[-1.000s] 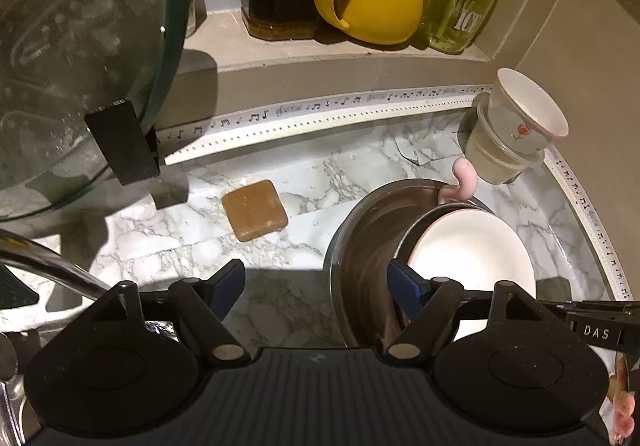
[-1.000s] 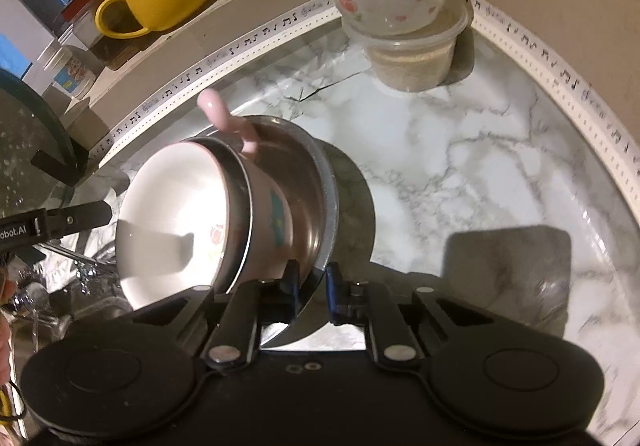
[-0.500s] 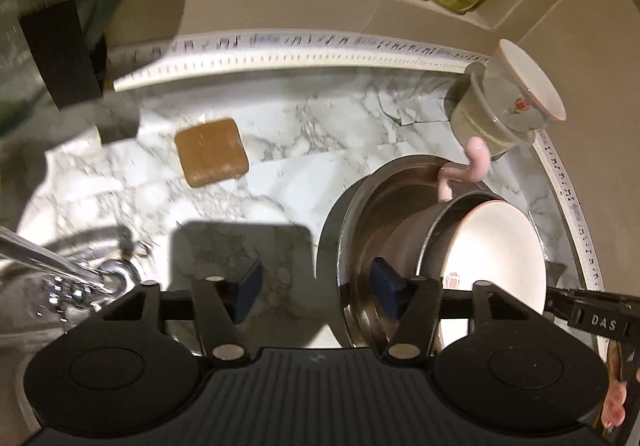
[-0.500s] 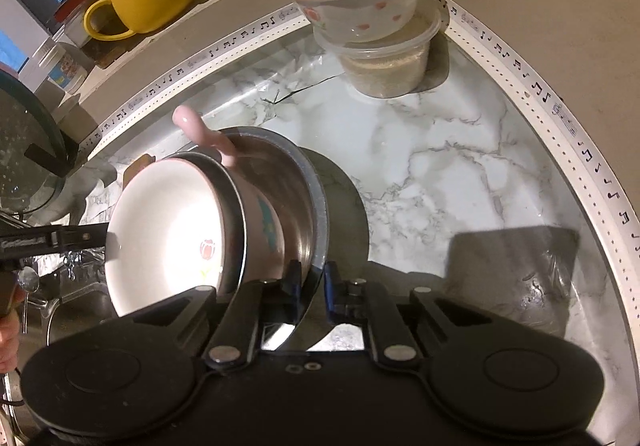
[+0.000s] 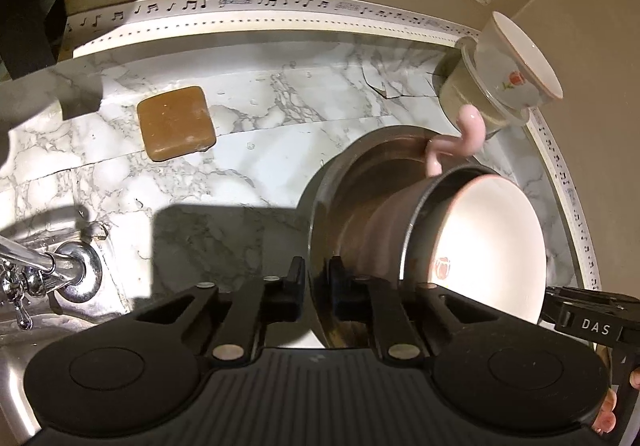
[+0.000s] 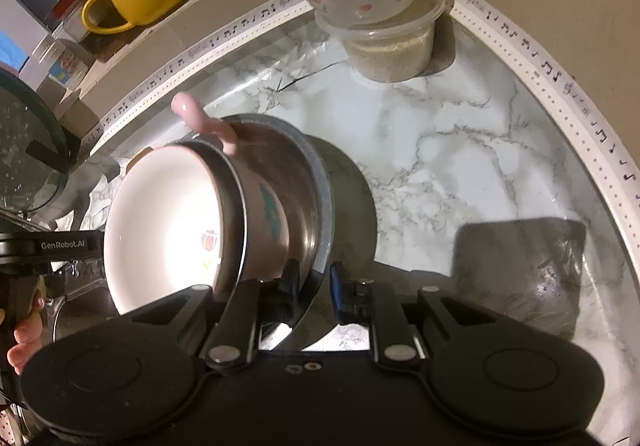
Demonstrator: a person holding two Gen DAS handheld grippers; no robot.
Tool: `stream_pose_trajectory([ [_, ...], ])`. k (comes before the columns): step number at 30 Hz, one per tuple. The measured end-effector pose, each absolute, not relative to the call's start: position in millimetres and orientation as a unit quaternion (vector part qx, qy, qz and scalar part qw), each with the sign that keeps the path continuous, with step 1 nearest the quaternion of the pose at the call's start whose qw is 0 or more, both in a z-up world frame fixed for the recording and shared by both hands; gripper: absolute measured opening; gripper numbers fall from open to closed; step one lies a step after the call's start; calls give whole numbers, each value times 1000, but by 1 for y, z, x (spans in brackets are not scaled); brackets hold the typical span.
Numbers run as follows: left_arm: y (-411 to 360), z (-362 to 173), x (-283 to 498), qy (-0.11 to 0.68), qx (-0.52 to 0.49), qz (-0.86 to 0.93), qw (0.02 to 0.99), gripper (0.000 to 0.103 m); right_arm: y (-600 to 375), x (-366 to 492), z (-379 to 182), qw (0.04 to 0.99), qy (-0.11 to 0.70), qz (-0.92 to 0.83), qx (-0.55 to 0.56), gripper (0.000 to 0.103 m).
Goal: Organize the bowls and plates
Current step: 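Lift the nested bowl stack with both tools and carry it toward the plates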
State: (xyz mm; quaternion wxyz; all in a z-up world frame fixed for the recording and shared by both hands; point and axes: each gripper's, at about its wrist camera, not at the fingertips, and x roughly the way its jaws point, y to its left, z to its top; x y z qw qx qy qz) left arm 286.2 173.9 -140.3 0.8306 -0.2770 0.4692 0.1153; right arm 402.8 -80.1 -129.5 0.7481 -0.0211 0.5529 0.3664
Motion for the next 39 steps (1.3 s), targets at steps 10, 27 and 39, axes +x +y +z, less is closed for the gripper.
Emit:
stream_pose_trajectory([
  [10,161,-132,287,467,-226,128,845,11,-71,390,-125,765,531,358,-72,15],
  [27,141,-105,275,455,-206,116,858,10,-85,377,-104,783,507,352,-79,15],
  [39,116,-68,239,441,-183,100,873,11,-109,352,-65,802,486,340,-79,15],
])
